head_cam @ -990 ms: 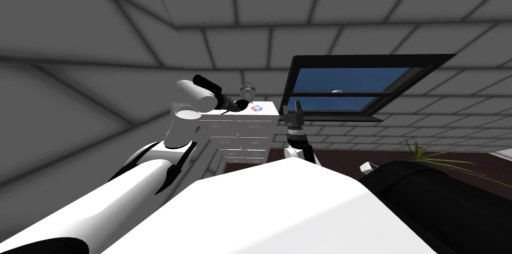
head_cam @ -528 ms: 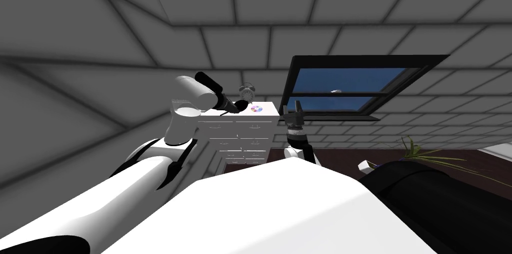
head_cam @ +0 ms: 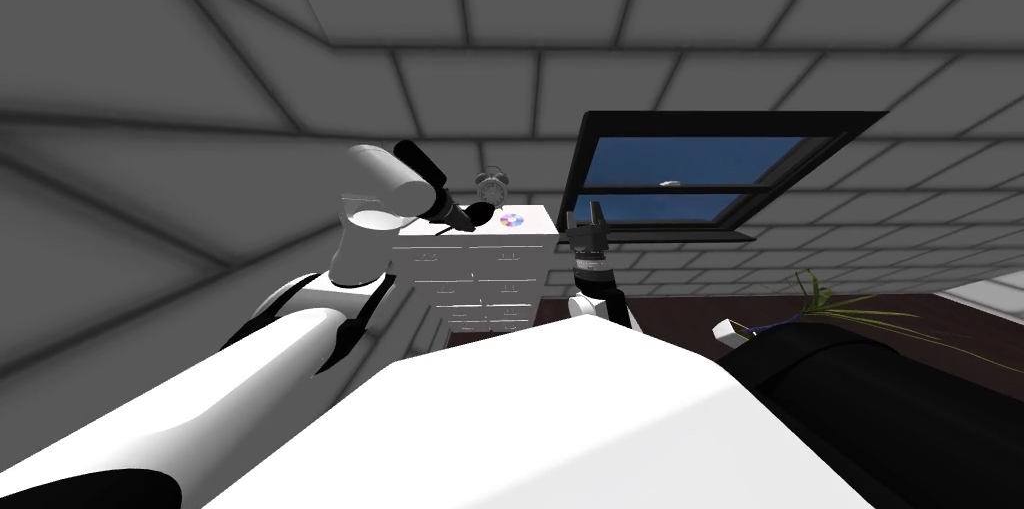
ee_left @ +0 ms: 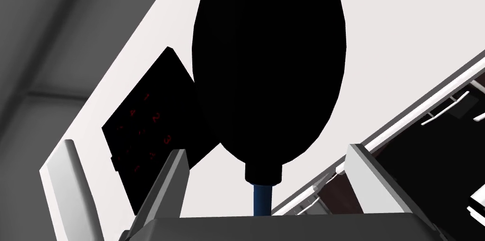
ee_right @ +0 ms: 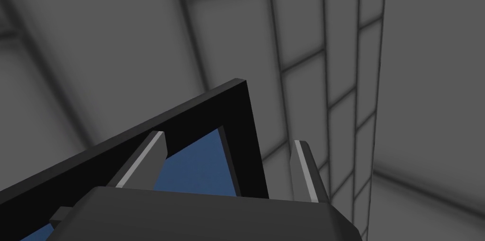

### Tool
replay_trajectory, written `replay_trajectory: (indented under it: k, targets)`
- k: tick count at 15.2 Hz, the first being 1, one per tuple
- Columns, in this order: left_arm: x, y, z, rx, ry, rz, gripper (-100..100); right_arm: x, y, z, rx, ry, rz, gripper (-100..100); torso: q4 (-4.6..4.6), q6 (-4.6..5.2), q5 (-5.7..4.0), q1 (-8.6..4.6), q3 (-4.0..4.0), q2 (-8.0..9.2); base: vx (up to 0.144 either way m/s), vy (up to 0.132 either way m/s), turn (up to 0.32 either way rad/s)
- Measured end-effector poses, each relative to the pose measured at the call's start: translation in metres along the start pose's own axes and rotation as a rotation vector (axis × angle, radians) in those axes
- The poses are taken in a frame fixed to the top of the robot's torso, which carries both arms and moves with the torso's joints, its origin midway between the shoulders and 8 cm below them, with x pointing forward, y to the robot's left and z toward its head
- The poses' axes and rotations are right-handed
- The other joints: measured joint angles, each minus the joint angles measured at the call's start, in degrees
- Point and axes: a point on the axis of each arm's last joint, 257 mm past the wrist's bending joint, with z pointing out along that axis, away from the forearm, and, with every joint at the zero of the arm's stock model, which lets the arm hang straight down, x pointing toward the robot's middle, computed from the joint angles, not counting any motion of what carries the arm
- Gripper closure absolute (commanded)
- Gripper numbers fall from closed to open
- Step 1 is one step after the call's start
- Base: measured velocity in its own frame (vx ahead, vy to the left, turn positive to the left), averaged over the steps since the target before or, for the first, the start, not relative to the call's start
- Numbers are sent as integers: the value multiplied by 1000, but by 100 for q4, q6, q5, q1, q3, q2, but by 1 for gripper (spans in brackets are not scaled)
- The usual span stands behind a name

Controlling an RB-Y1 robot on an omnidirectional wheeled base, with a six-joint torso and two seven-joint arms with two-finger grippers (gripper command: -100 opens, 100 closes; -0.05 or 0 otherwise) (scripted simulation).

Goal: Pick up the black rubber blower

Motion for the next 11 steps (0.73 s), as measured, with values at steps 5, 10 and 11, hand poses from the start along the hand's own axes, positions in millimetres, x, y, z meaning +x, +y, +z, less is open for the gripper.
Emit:
replay_trajectory:
  k: [5, 10, 11]
  targets:
    - [-3, -6, 17, 1, 2, -1, -100, 0, 0, 0, 0, 0, 0, 0, 3, 0, -1, -5, 8, 15, -10, -20, 4]
    - [-2, -7, 18, 1, 4, 0, 100, 0, 0, 0, 0, 0, 0, 0, 5, 0, -1, 2, 9, 13, 0, 0, 0]
    - [-2, -7, 18, 1, 4, 1, 100, 0, 0, 0, 0, 0, 0, 0, 5, 0, 0, 2, 9, 13, 6, 12, -5]
